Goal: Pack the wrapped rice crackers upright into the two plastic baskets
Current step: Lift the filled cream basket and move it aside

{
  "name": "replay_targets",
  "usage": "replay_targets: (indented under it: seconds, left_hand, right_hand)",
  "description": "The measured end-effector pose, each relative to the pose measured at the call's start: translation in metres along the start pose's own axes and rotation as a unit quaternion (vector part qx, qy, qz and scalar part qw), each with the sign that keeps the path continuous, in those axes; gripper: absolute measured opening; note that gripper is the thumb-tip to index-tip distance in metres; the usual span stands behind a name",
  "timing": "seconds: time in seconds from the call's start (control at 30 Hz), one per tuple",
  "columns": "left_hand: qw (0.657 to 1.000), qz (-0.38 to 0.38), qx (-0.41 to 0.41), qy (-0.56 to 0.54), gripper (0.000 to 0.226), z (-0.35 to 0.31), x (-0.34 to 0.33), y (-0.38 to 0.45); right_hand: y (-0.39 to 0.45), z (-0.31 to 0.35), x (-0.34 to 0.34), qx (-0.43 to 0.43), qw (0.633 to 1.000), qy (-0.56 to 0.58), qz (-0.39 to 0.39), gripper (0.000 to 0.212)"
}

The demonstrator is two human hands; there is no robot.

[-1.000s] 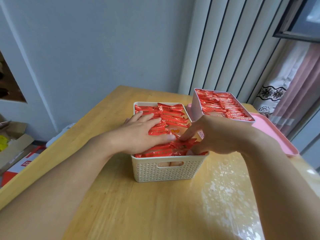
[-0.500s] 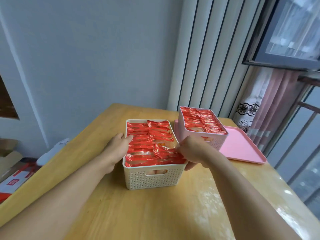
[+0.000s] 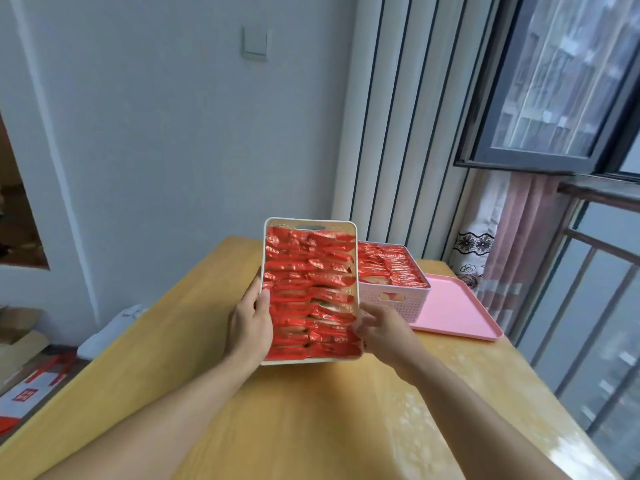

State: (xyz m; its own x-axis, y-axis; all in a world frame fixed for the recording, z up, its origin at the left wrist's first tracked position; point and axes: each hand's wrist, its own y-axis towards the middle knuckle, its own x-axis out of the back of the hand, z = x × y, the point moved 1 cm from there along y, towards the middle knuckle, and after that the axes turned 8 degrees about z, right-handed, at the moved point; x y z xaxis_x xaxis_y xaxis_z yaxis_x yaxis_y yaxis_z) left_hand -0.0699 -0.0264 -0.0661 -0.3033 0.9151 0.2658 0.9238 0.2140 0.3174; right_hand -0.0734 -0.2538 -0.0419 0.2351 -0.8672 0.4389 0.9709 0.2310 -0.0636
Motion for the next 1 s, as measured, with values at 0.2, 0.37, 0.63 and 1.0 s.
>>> replay_targets:
  seconds: [0.2, 0.37, 0.63, 1.0]
  left_hand:
    - [0.999, -0.037, 0.006, -0.038, 0.039, -0.002, -0.008, -0.010]
    - [0.994, -0.043, -0.001, -0.102, 0.038, -0.057, -0.027, 0.008]
    - [0.978, 0.170, -0.036, -0.112, 0.046, -0.126, -0.132, 0.055]
    - [0.963, 0.152, 0.219, 0.048, 0.050, 0.032, -0.162, 0.079]
  right_hand:
    - [-0.005, -0.007, -0.004, -0.008, 0.999, -0.006, -0.041, 0.022]
    - [-0.007, 0.025, 0.032, 0.073, 0.979, -0.071, -0.177, 0.028]
    - [-0.003, 0.022, 0.198, 0.006, 0.921, -0.046, -0.387, 0.023]
    - [0.015, -0.102, 0.287, -0.223, 0.884, -0.074, -0.404, 0.023]
